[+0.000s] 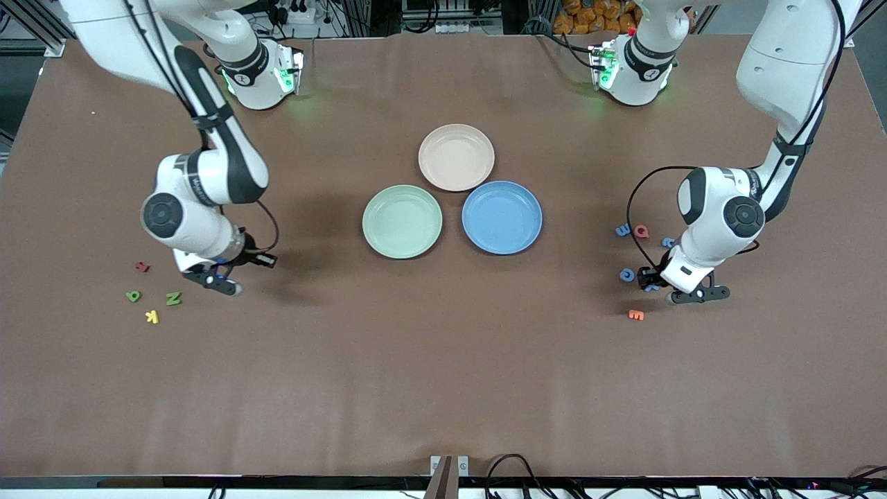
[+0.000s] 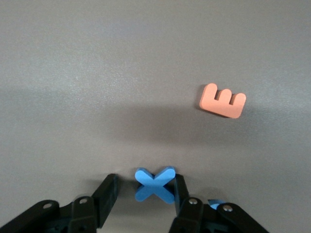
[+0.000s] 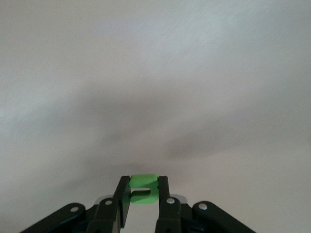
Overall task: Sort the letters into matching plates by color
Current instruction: 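Carry the green n with the right gripper over the green plate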
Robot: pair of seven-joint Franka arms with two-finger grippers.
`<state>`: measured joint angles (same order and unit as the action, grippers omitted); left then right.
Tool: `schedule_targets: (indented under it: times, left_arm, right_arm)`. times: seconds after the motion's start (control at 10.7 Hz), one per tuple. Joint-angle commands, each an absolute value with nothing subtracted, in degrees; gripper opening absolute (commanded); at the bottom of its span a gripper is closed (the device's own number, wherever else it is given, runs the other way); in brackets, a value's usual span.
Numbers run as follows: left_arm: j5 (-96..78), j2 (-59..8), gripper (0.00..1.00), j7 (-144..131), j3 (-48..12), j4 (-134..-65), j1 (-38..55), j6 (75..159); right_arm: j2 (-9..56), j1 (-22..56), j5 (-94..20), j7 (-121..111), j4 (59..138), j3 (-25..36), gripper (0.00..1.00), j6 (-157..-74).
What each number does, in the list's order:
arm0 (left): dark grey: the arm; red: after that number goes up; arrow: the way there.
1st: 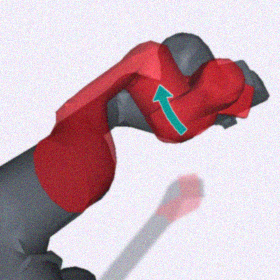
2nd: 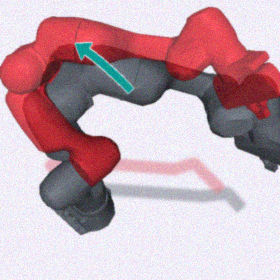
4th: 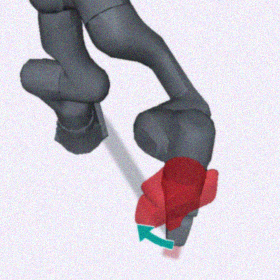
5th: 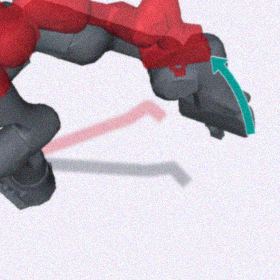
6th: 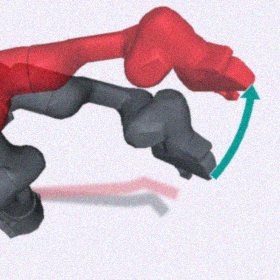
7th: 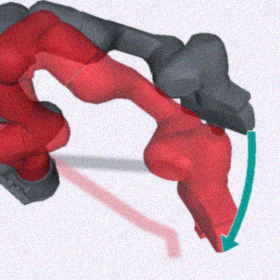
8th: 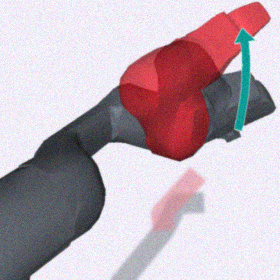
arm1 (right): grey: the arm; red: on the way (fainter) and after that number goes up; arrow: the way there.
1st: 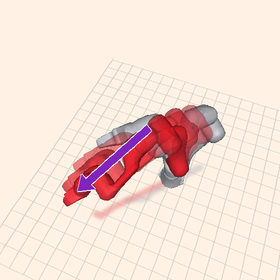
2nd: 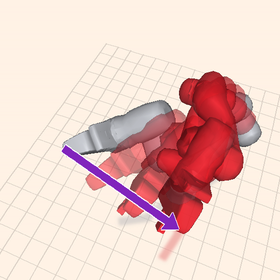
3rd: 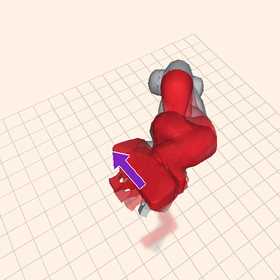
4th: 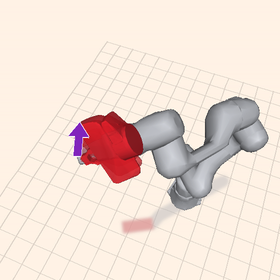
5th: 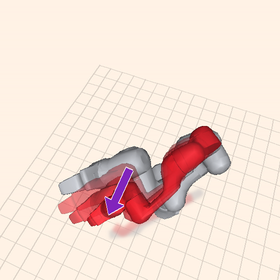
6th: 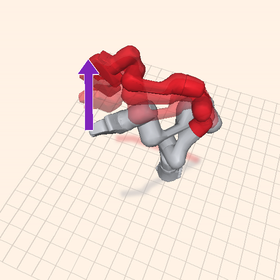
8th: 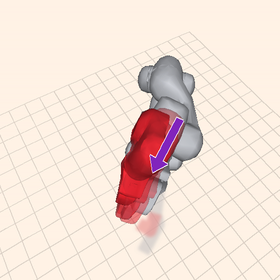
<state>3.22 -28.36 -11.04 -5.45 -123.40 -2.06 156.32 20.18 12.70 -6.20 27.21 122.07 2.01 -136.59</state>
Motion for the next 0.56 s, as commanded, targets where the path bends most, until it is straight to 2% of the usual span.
schedule_targets:
  times: [0.0,0.19,0.28,0.47]
  left_arm:
    - [5.9,-29.8,0.32,-12.2,-5.3,-122.4,-1.8,157.1]
    - [6.7,-29.4,0.15,-12.1,-5.3,-122.4,-1.8,157.0]
    - [6.8,-29.2,0.03,-12.0,-5.3,-122.3,-1.8,156.8]
    - [7.6,-28.2,0.0,-12.0,-5.3,-122.3,-1.8,156.4]
  right_arm:
    - [18.2,21.1,-5.8,35.8,123.0,2.5,0.07,-134.5]
    - [18.4,25.6,-6.0,39.4,122.8,2.5,0.07,-134.5]
    - [18.6,28.0,-6.0,40.9,122.6,2.5,0.07,-134.5]
    - [19.0,31.7,-6.1,44.5,121.8,2.5,0.07,-134.5]
